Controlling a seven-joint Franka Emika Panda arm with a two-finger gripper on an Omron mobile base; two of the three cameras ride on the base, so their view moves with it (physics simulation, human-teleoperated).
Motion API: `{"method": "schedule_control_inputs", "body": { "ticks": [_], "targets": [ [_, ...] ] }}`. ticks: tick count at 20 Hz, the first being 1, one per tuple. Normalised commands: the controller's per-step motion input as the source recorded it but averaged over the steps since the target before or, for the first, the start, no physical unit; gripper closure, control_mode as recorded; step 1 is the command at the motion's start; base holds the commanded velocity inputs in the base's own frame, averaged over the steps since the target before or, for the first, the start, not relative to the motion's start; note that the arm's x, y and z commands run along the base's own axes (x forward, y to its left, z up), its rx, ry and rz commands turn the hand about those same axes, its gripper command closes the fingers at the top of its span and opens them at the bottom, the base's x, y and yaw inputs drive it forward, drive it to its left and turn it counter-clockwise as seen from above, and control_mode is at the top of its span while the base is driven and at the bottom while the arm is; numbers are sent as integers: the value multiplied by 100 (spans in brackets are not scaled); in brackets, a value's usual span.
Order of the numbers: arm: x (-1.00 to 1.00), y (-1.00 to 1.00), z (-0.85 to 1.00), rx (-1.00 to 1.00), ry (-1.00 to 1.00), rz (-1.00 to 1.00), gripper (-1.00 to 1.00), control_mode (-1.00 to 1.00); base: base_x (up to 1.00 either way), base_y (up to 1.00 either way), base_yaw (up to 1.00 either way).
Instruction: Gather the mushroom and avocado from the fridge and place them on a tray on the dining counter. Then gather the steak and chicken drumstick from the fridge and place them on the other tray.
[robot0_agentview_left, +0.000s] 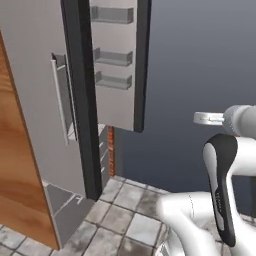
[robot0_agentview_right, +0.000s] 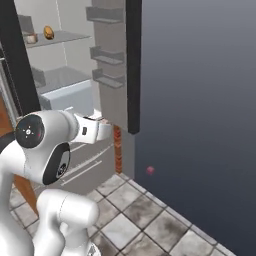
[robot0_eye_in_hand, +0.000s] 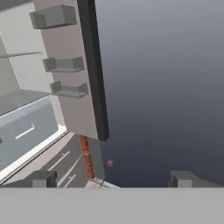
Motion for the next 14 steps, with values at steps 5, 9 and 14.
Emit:
{"method": "schedule_control_inputs", "body": {
  "ticks": [5,9,14],
  "targets": [
    [0,0,0,0,0,0,-100,100,62,-16,36],
    [0,0,0,0,0,0,-100,100,50,-2,33],
    [0,0,0,0,0,0,-100,100,50,0,32]
  ]
}}
